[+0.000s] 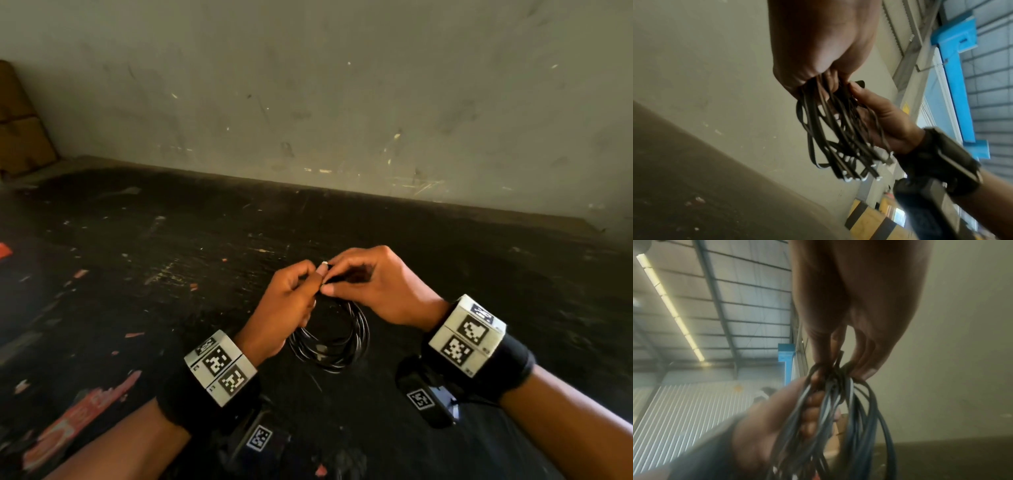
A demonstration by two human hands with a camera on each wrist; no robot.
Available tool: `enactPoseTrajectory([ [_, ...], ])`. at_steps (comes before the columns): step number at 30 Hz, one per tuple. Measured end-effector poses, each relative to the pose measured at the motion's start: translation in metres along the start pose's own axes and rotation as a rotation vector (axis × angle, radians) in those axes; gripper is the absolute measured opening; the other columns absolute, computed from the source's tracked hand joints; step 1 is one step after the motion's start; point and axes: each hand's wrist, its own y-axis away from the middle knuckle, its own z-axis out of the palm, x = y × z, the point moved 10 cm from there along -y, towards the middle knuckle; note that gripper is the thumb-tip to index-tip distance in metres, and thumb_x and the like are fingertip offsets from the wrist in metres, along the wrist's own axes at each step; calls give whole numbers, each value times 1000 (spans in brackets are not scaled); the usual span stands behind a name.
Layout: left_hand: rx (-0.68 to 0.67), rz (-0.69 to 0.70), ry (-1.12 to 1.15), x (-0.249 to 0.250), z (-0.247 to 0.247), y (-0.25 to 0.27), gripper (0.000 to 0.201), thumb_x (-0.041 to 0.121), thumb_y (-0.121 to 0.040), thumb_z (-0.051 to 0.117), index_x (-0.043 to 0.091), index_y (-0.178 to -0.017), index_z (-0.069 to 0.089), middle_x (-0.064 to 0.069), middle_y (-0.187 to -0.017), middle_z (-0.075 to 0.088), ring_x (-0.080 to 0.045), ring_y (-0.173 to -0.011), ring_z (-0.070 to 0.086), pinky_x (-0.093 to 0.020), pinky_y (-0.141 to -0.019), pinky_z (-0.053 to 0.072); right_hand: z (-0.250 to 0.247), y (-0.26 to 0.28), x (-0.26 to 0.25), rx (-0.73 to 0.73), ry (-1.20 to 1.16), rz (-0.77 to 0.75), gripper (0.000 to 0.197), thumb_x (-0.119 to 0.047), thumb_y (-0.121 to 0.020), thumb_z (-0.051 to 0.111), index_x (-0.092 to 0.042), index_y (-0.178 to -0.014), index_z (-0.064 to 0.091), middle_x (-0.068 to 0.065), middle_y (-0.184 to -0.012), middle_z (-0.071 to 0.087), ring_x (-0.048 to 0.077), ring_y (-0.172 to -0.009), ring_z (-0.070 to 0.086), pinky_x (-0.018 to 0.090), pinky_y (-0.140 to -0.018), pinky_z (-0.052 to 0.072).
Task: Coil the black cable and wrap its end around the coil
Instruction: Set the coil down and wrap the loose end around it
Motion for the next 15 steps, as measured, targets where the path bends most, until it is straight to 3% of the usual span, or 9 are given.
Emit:
enactPoseTrajectory([
  [2,-13,38,-64,2,0,1,27,26,-98,46,15,-73,49,12,-45,33,-2,-40,28,-17,-37,24,-3,1,6,19,-44,46,13,-8,-78,73,-5,-90,73,7,-92,72,15,-85,69,31,-82,57],
  [6,-15,128,-240,6,0,1,33,29,-99,41,5,-81,55,14,-46,40,0,-43,35,-14,-43,28,-6,5,17,70,-154,150,13,-6,-77,73,-3,-89,73,9,-85,73,13,-79,69,23,-77,56],
  [9,-4,146,-332,6,0,0,39,30,-99,39,-1,-84,57,13,-46,43,0,-42,37,-16,-46,29,-7,7,20,90,-156,177,11,-5,-76,73,-4,-87,73,16,-85,72,21,-78,69,29,-77,57],
  [12,-6,221,-440,13,3,2,37,28,-100,39,10,-75,59,9,-56,46,0,-49,41,-20,-50,34,-5,8,23,81,-160,199,17,-3,-75,74,-6,-92,69,16,-83,71,25,-75,68,32,-75,56],
  [15,-24,231,-497,13,8,4,36,26,-100,38,23,-66,51,8,-55,45,0,-48,43,-17,-50,34,-2,12,34,58,-241,288,31,1,-75,73,-8,-101,57,15,-76,66,26,-69,65,31,-68,56],
])
